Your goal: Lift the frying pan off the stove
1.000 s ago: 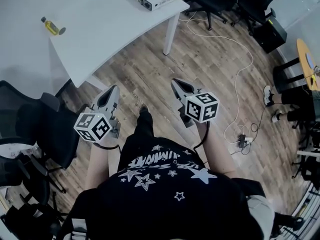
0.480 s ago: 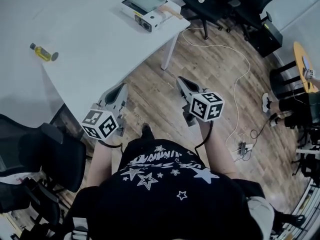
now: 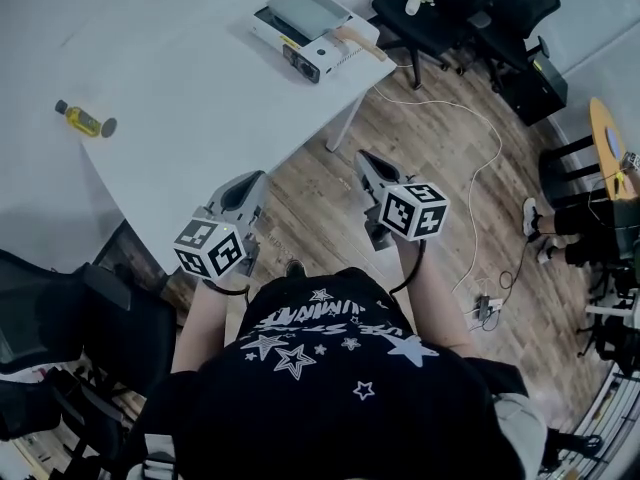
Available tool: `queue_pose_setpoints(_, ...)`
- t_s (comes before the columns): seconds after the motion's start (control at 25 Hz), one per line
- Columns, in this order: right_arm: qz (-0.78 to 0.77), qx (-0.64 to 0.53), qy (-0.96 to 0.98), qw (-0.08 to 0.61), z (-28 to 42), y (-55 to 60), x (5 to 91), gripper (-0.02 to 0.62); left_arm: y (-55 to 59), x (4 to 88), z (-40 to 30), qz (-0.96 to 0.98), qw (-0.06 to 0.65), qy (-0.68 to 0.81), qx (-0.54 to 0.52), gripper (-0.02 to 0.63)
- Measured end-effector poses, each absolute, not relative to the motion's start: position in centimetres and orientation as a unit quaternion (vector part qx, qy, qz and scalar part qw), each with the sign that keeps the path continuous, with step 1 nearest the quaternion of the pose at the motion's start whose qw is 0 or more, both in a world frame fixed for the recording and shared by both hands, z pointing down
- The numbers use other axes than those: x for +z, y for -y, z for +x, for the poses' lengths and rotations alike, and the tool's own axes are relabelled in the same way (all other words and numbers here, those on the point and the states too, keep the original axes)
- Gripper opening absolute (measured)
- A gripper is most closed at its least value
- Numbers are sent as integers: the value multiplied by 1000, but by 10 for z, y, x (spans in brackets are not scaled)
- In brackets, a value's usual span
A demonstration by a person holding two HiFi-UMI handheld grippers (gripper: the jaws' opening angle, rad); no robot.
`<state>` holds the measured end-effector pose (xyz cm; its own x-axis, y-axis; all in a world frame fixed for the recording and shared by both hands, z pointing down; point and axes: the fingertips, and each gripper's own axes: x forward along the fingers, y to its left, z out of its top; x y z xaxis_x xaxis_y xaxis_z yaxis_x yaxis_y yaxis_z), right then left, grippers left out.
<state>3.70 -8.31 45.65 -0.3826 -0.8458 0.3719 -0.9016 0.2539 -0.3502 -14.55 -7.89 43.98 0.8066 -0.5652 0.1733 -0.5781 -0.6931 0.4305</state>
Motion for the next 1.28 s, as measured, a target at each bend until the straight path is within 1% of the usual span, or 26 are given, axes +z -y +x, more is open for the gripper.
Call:
queue_pose_setpoints(0.2, 551, 269, 787, 62, 41, 98, 466, 9, 97, 449, -140, 917, 254, 307, 14, 9)
queue_pose_setpoints(0.4, 559, 276, 780, 47, 77, 130, 469, 9, 118, 457, -116, 913, 260, 313, 24, 9)
queue_pose_setpoints(0.6, 535, 275, 798, 32, 108, 185, 469, 9, 148, 465, -89, 905, 261, 336, 28, 9)
queue_pose_setpoints(0.72, 509, 270, 817, 34, 120, 225, 463, 9, 179, 462, -68, 896, 262, 359, 18, 9)
queue_pose_setpoints(1.0, 481, 267, 834, 32, 163, 307, 446, 9, 245, 443, -19, 889, 242, 390, 12, 9)
queue_pose_setpoints(1.16, 483, 303, 821, 7, 200, 341, 444, 9, 270, 441, 0, 882, 244, 404, 10, 9)
queue_pose_setpoints(1.28, 470, 326, 820, 6, 221, 363, 448, 11, 287, 441, 13, 877, 246, 412, 8, 9)
